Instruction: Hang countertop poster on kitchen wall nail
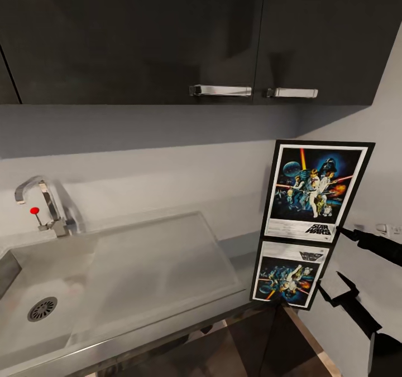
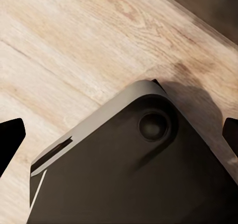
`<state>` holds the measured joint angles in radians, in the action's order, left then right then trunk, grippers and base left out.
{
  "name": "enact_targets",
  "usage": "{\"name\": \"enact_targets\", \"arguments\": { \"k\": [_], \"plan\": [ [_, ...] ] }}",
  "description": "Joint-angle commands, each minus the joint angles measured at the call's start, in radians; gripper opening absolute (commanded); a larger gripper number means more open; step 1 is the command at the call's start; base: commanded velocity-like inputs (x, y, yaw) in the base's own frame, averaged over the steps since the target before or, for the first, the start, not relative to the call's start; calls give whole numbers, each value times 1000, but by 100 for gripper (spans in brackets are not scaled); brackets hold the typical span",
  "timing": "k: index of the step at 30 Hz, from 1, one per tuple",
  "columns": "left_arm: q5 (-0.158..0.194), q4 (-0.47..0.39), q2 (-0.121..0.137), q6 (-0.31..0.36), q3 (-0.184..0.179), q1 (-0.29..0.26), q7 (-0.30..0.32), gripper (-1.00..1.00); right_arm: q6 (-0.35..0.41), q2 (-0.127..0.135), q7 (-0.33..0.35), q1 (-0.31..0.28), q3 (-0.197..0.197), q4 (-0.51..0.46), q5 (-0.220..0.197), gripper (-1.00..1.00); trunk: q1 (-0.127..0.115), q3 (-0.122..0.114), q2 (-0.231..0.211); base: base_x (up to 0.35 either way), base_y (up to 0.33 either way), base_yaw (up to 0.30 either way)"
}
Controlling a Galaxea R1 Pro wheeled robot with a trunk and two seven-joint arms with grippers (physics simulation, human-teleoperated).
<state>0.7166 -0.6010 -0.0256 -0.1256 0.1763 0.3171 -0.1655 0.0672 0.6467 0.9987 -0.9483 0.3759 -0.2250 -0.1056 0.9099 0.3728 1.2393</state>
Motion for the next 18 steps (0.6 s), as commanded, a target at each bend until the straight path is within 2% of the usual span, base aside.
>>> {"name": "enact_targets", "arguments": {
  "k": [1, 13, 18],
  "plan": [
    [10, -2, 0, -2, 0, 0, -2, 100, 7, 1, 3, -1, -3, 1, -10, 100, 0, 1, 1, 0, 0, 0],
    [12, -2, 0, -2, 1, 0, 0, 100, 9, 0, -7, 0, 0, 1, -14, 100, 0, 1, 1, 2, -2, 0],
    [12, -1, 1, -3, 2, 0, 0, 100, 8, -1, -8, 0, 0, 1, -14, 100, 0, 1, 1, 120, -102, 0]
  ]
}}
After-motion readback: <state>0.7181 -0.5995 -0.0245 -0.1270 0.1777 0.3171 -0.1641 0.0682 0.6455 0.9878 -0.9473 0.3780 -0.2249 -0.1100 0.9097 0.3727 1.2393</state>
